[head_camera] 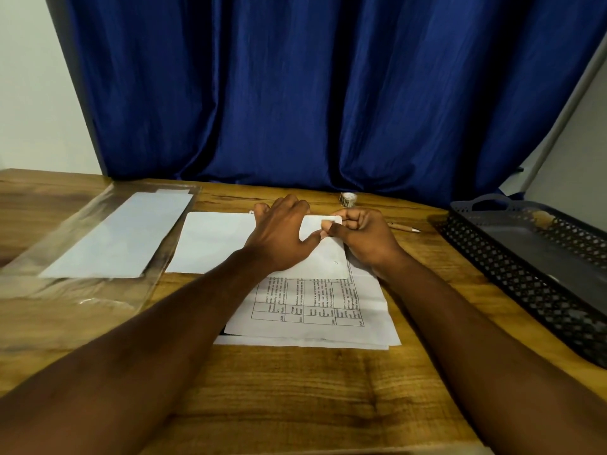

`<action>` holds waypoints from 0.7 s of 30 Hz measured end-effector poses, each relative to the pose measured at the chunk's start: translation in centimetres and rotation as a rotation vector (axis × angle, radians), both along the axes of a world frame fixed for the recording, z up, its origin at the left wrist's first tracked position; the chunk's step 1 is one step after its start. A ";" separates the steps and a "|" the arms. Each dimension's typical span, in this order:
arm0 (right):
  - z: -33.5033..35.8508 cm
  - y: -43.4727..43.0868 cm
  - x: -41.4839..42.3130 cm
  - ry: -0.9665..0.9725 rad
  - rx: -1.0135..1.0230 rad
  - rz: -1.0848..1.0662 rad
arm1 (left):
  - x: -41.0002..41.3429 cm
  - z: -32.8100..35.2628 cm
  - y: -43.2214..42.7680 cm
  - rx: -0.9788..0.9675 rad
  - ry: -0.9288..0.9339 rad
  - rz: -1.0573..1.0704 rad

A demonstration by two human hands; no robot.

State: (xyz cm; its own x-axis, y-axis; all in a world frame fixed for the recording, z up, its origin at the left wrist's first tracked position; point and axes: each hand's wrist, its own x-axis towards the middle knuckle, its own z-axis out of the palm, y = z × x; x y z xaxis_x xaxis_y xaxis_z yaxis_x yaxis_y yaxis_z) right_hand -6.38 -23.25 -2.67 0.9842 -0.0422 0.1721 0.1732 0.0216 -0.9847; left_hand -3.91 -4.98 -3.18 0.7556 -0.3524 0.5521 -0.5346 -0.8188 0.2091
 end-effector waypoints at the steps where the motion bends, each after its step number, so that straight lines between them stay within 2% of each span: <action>1: 0.1 -0.1 0.0 -0.003 0.003 0.004 | -0.1 0.1 0.0 0.000 -0.001 0.002; 7: 0.6 -0.2 -0.1 -0.033 -0.033 0.015 | -0.3 0.4 0.1 0.010 -0.014 0.011; 21: 1.1 0.0 -0.8 0.070 0.024 -0.021 | -1.0 0.6 0.1 0.019 -0.065 0.063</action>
